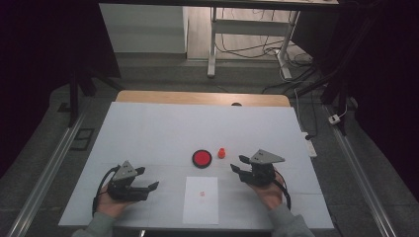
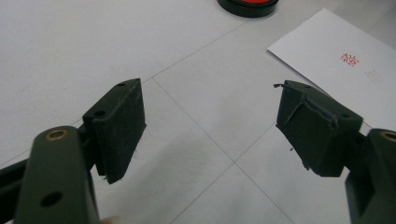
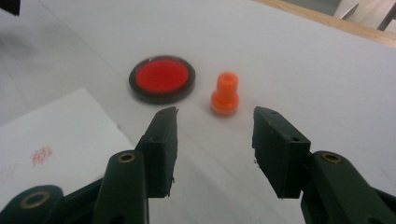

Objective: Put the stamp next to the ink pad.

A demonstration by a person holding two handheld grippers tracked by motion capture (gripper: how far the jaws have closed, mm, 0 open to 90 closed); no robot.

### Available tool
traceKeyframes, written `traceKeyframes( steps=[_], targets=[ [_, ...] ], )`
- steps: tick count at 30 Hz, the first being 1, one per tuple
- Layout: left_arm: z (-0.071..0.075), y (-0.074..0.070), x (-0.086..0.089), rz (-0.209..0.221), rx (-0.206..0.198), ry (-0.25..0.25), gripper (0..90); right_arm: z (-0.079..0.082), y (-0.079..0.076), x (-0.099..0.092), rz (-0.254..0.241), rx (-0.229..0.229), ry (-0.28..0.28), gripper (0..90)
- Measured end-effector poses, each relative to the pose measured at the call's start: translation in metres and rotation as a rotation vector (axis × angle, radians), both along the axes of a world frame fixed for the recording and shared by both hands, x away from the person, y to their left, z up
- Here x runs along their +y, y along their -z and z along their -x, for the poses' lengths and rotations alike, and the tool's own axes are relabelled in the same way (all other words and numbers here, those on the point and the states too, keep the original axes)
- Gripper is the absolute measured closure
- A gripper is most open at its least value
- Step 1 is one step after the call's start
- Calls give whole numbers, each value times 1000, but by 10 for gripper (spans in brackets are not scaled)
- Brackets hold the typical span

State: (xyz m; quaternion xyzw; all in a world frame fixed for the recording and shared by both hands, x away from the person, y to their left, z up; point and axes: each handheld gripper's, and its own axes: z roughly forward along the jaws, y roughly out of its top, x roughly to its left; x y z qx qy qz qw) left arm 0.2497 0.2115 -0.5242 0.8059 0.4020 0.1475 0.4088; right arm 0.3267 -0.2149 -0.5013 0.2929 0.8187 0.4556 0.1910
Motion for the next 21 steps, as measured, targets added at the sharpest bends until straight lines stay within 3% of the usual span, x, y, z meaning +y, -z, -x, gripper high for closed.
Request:
traceKeyframes(
  steps=[6, 13, 21],
  targets=[
    [3, 1, -1, -11, -5, -2, 238, 22, 2, -31, -3, -5, 12, 500],
    [5, 3, -4, -14, 2, 9, 238, 47, 5, -65, 52, -28, 29, 500],
    [7, 4, -2, -15, 4, 8, 238, 55, 15, -89, 56, -13, 52, 501]
  ],
)
